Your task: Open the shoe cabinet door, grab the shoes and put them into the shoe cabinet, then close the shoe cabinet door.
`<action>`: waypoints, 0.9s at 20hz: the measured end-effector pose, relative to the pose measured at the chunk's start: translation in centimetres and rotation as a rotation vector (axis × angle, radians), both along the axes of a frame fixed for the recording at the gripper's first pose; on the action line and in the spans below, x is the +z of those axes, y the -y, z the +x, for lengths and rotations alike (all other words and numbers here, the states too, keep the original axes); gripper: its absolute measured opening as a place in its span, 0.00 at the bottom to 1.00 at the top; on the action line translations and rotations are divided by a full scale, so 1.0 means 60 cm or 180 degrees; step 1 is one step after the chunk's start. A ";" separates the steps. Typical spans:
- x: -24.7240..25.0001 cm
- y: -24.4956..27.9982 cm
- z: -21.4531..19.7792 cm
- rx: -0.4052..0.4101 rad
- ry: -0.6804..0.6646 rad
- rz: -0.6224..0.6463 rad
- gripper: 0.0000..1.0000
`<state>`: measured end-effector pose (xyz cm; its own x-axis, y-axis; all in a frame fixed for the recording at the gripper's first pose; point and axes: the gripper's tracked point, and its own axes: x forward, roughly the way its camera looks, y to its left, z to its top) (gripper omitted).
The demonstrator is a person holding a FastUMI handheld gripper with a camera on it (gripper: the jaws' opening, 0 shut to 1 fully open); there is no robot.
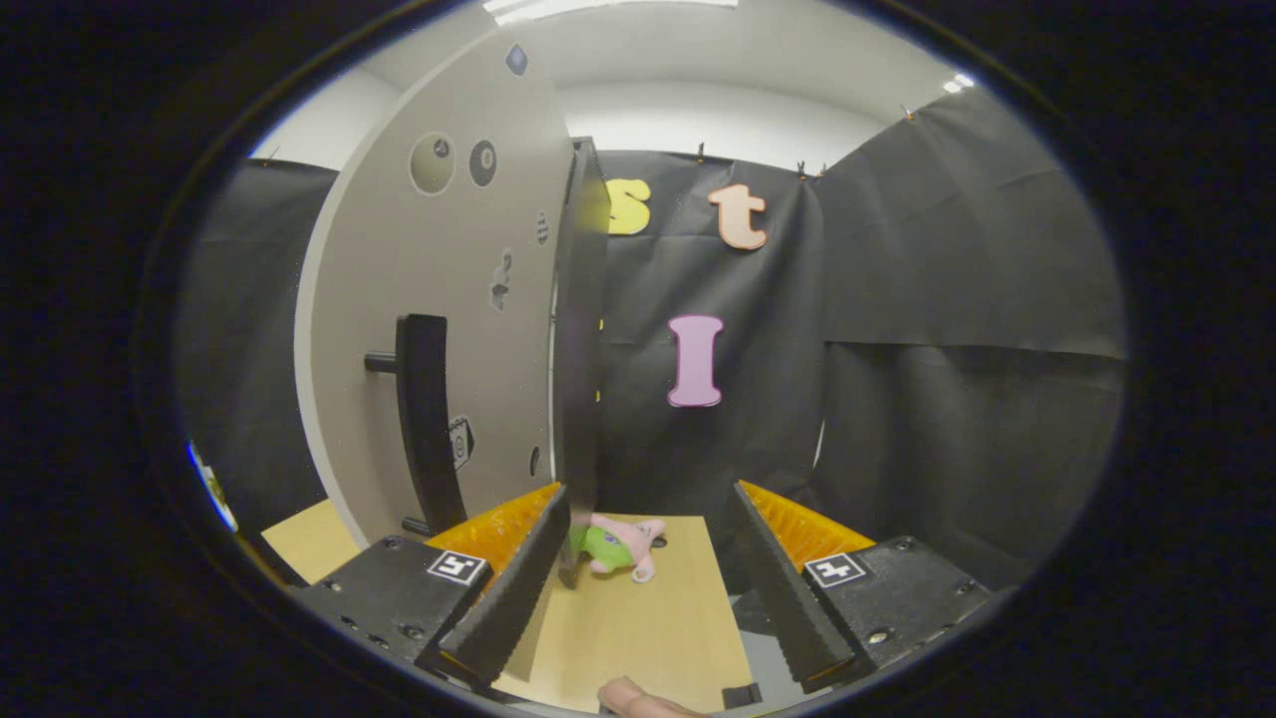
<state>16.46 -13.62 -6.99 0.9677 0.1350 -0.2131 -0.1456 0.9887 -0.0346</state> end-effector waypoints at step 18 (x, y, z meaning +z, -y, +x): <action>0.001 -0.288 -0.010 0.0189 0.0330 -0.0047 0.92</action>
<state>15.84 3.64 -6.92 0.9750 0.1903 -0.1146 -0.1987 0.9778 -0.0669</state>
